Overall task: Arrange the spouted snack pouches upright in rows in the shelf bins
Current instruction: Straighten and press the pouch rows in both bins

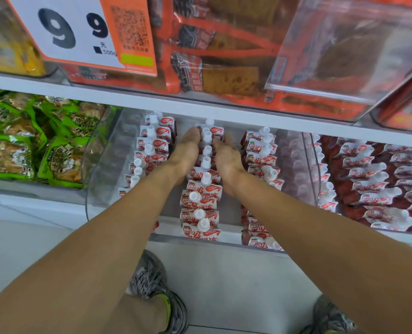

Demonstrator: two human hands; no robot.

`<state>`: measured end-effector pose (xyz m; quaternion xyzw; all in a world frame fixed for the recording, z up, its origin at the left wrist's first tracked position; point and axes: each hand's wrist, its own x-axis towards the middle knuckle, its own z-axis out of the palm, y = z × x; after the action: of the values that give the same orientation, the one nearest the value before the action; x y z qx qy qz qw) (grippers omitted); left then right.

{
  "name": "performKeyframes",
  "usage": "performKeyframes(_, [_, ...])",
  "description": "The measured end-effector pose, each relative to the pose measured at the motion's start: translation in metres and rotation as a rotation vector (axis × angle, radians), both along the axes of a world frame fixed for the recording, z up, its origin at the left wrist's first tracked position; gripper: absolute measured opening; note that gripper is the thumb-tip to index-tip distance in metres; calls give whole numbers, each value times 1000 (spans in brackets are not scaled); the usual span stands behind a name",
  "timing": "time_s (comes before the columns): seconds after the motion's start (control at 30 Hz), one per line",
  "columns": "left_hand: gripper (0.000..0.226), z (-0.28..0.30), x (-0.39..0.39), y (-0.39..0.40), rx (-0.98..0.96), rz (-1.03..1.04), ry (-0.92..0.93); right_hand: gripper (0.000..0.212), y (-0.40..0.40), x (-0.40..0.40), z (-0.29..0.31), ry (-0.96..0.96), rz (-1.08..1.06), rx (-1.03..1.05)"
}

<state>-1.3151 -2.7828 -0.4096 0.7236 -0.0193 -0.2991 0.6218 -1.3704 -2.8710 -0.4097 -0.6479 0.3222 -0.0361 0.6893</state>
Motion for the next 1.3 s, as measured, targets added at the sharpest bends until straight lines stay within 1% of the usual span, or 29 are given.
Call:
performKeyframes(0.1, [46, -5, -2, -4, -5, -53, -36, 45, 3, 4, -6, 12, 1, 37])
performKeyframes(0.17, [50, -3, -5, -1, -30, -55, 5, 53, 4, 6, -12, 22, 5, 74])
performKeyframes(0.23, [56, -5, -5, 1, -57, -74, 28, 47, 2, 7, -14, -8, 1, 102])
performKeyframes(0.37, [55, -8, -6, 1, -13, -124, -68, 33, -3, 6, -17, -83, 11, 122])
performKeyframes(0.47, [49, -9, -9, 0, -1, -110, -125, 34, -1, 5, -18, -86, 6, 91])
performKeyframes(0.53, [55, -9, -9, 0, 5, -105, -121, 42, 1, 6, -17, -44, -12, 28])
performKeyframes(0.57, [63, -13, -8, -1, -11, -107, -99, 47, 2, 6, -16, -24, -22, 0])
performKeyframes(0.63, [78, -11, -9, -2, 14, -96, -38, 53, 3, 6, -17, 10, -37, -54])
performKeyframes(0.67, [77, -8, -10, -2, 34, -87, -39, 53, 4, 6, -16, 20, -38, -74])
performKeyframes(0.7, [70, -7, -12, -2, 59, -77, -51, 52, 4, 5, -17, 24, -41, -68])
performKeyframes(0.77, [57, -4, -15, -1, 72, -63, -68, 61, 3, 4, -19, 26, -48, -42])
performKeyframes(0.8, [54, -4, -14, -1, 65, -67, -71, 67, 3, 4, -20, 32, -49, -24])
performKeyframes(0.83, [52, -5, -12, -1, 58, -78, -57, 69, 2, 4, -21, 36, -53, -5])
performKeyframes(0.9, [49, -4, -11, 2, 54, -118, -53, 57, -1, 4, -22, 23, -59, 13])
performKeyframes(0.97, [51, -1, -12, 4, 90, -168, -106, 44, -3, 2, -20, 6, -55, 13])
performKeyframes(1.07, [53, 3, -16, 4, 139, -203, -144, 37, -4, 1, -16, 6, -42, 7])
performKeyframes(1.1, [53, 4, -17, 3, 125, -184, -126, 38, -4, 2, -17, 13, -44, 4])
performKeyframes(1.13, [52, 6, -18, 1, 107, -154, -104, 45, -3, 1, -15, 33, -46, -4])
performKeyframes(1.2, [53, 7, -18, 1, 73, -43, -86, 67, -1, -1, -15, 73, -86, 1])
performKeyframes(1.23, [52, 6, -20, 3, 64, -1, -74, 72, 3, -6, -14, 92, -95, 8])
performKeyframes(1.3, [49, 12, -29, 6, 54, -27, -14, 70, 11, -17, -9, 110, -50, -3])
